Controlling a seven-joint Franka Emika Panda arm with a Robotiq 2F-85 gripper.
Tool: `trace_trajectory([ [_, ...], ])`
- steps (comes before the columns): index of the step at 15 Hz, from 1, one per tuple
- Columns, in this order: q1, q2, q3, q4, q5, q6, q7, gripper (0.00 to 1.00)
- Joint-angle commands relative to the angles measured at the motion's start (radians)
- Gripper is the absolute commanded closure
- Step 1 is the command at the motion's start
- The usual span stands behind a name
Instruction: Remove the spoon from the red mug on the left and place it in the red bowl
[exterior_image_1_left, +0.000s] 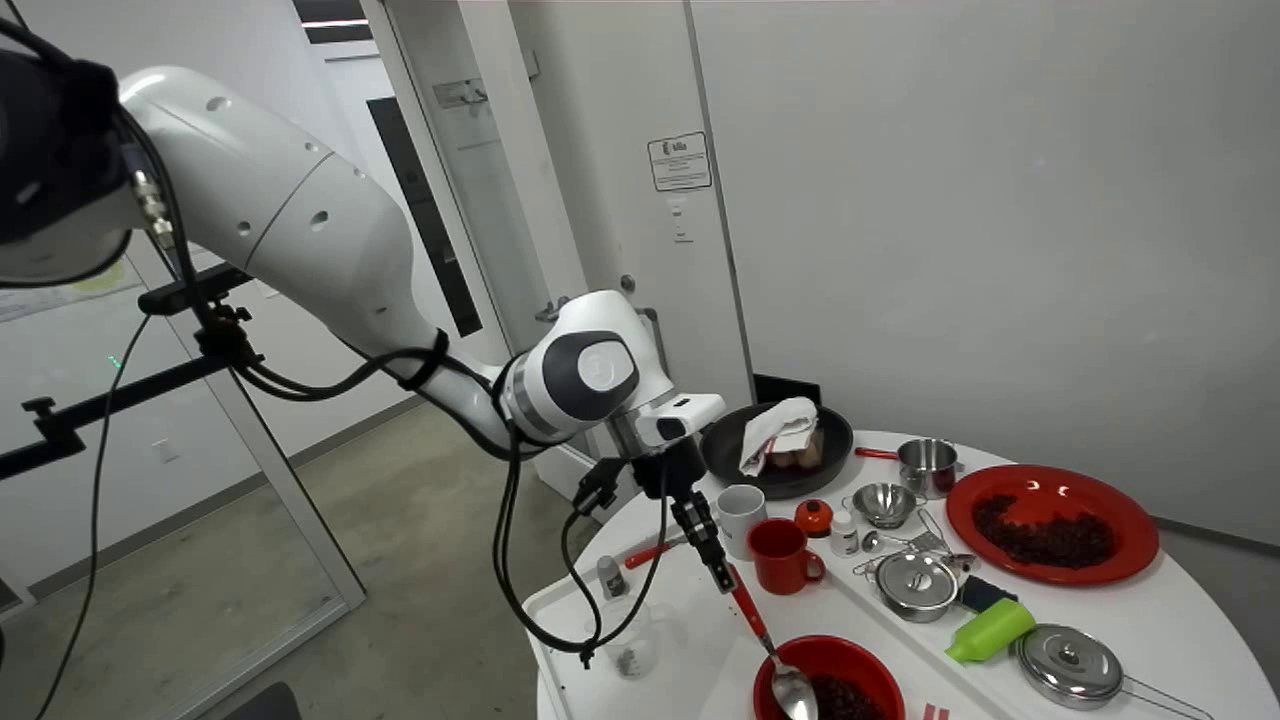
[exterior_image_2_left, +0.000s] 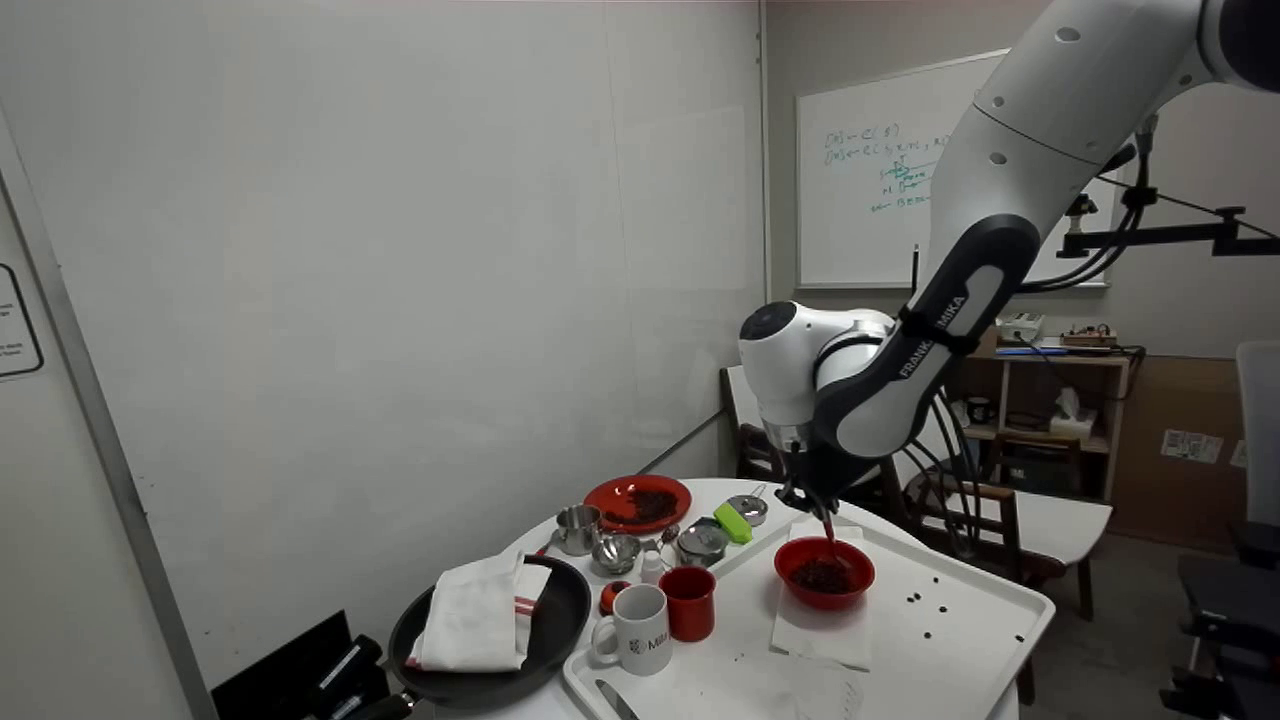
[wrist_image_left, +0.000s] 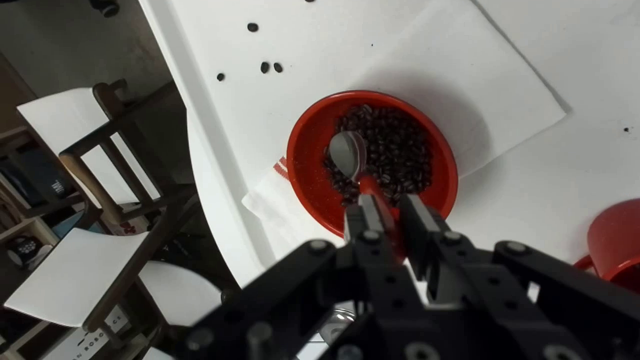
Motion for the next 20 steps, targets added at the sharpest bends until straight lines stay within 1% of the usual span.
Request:
trace_trajectory([
  [1, -0.014, -0.001, 0.014, 0.004, -0.015, -0.006, 0.006, 0.84],
  [5, -0.014, -0.001, 0.014, 0.004, -0.017, -0.007, 0.006, 0.84],
  [6, -0.014, -0.001, 0.014, 0.004, -0.017, -0.007, 0.006, 0.90],
  [8, -0.024, 0.011, 0.031, 0.022, -0.011, 0.001, -0.012, 0.90],
  [12, -0.032, 0.025, 0.029, 0.039, -0.030, 0.047, -0.038, 0.90],
  [16, -0.060, 0.054, 0.033, 0.071, -0.021, 0.090, -0.113, 0.90],
  [20, -0.106, 0.108, 0.050, 0.130, 0.023, 0.085, -0.208, 0.90],
])
